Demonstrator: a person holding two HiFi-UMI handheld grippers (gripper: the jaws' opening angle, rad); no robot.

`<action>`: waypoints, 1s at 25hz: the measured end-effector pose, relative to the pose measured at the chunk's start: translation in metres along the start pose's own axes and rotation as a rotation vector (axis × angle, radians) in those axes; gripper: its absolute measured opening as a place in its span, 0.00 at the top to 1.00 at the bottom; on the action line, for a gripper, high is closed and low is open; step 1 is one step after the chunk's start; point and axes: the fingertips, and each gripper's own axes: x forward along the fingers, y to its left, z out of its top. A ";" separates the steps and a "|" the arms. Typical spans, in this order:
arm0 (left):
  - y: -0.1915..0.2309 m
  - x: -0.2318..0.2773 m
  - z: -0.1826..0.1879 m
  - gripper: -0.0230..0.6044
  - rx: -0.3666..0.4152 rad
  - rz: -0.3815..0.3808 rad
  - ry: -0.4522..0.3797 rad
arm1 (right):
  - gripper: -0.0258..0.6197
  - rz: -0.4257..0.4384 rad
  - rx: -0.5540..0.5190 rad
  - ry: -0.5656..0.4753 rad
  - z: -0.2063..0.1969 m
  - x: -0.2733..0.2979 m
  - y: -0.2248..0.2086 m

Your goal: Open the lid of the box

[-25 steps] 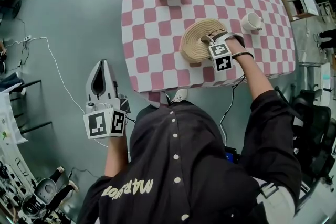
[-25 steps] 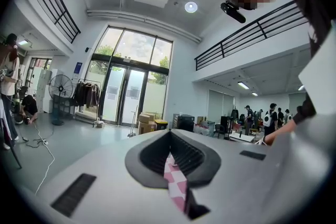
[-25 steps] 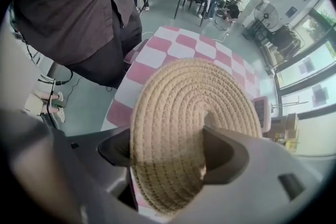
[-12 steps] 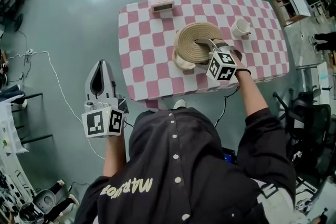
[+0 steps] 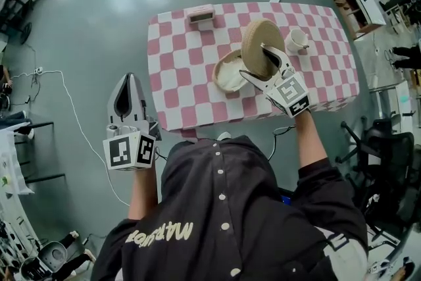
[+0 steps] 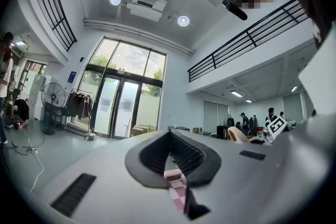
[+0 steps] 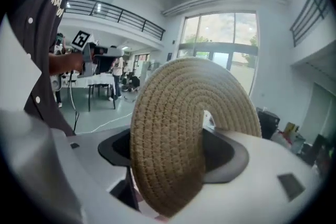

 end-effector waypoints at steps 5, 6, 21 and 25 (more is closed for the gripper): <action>0.000 0.001 0.004 0.95 0.005 0.002 -0.011 | 0.39 -0.127 0.113 -0.174 0.042 -0.037 -0.016; 0.000 0.001 0.005 0.95 0.006 0.003 -0.014 | 0.39 -0.152 0.139 -0.215 0.050 -0.046 -0.020; 0.006 -0.007 0.024 0.95 0.052 0.023 -0.030 | 0.39 -0.479 0.210 -0.430 0.087 -0.143 -0.055; 0.019 -0.013 0.026 0.95 0.068 0.057 -0.028 | 0.39 -0.534 0.224 -0.448 0.083 -0.159 -0.062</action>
